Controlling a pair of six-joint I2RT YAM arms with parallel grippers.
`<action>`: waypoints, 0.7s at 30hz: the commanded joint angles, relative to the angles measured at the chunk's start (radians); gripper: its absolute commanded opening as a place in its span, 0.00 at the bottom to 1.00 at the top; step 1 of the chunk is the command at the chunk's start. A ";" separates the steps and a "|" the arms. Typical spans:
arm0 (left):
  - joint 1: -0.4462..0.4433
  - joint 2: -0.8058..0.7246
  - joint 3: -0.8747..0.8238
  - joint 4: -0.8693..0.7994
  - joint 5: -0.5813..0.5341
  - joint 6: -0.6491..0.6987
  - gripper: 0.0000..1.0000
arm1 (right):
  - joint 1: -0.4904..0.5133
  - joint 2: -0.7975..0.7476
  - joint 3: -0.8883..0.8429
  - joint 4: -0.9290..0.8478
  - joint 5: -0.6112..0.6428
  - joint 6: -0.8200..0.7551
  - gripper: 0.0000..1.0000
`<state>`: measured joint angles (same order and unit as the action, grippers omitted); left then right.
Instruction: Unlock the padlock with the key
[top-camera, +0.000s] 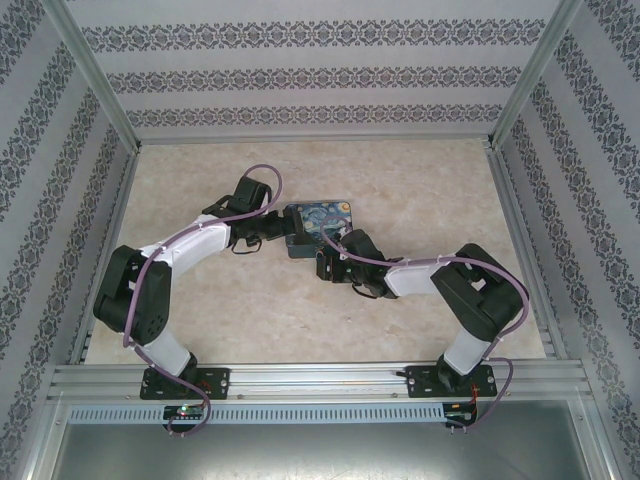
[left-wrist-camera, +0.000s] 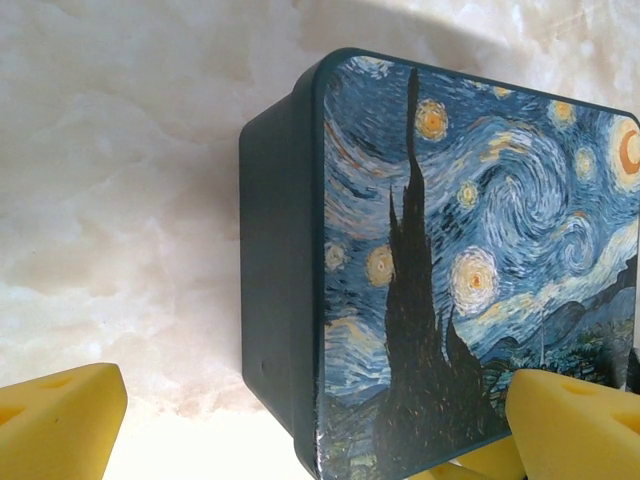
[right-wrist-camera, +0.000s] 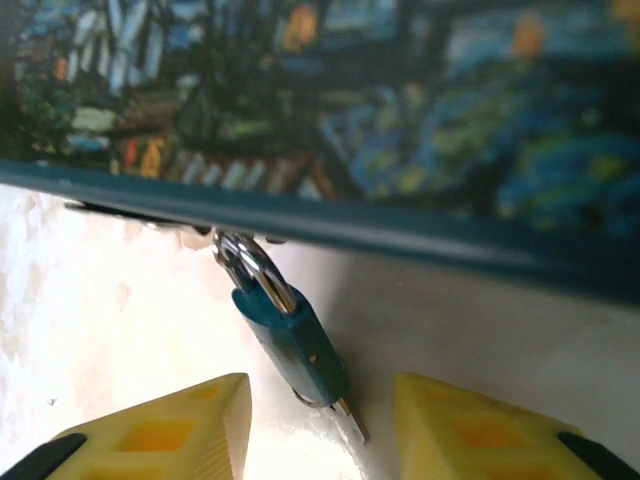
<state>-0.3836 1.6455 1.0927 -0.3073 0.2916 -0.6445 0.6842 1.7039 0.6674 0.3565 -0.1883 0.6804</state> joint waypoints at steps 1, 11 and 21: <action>0.017 0.017 0.028 -0.012 0.017 0.028 0.97 | -0.005 0.036 0.040 0.030 0.007 0.005 0.40; 0.022 0.024 0.025 0.005 0.031 0.022 0.97 | -0.007 0.046 0.021 0.047 0.003 0.023 0.17; 0.020 0.017 0.042 -0.016 0.009 0.039 0.97 | -0.028 -0.015 -0.060 0.046 0.002 0.024 0.04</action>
<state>-0.3710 1.6600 1.1042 -0.3073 0.3119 -0.6319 0.6754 1.7107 0.6460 0.4248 -0.1932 0.7033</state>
